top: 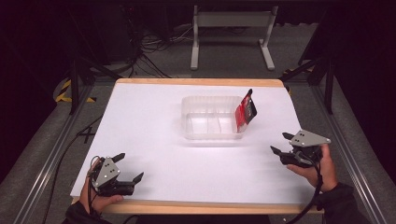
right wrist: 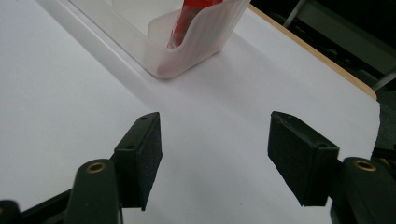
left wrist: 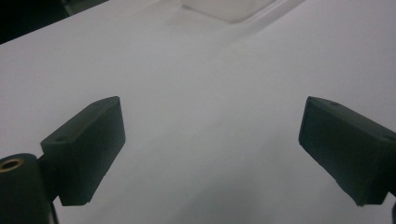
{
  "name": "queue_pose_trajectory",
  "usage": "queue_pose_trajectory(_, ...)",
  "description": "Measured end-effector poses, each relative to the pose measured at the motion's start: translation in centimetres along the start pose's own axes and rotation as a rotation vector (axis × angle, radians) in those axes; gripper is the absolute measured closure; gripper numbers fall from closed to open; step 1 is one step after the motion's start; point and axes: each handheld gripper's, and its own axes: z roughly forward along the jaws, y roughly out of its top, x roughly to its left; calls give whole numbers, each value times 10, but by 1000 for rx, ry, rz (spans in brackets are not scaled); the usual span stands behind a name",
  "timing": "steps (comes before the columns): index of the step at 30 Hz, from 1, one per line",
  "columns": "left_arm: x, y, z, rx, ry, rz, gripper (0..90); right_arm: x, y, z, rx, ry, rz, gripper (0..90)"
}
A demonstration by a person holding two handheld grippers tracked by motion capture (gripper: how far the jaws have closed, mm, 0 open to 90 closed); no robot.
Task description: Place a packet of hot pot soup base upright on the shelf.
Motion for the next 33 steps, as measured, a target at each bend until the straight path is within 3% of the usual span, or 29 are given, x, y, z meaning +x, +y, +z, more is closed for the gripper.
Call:
queue_pose_trajectory(14,5,-2,-4,-2,23,-11,77,-3,-36,-10,-9,-24,50,283)
queue_pose_trajectory(28,9,-5,-7,0,43,-8,75,-3,-71,-23,-45,-45,132,211)
queue_pose_trajectory(33,14,-8,-10,0,47,-19,71,-3,-84,-26,-62,-48,183,209)
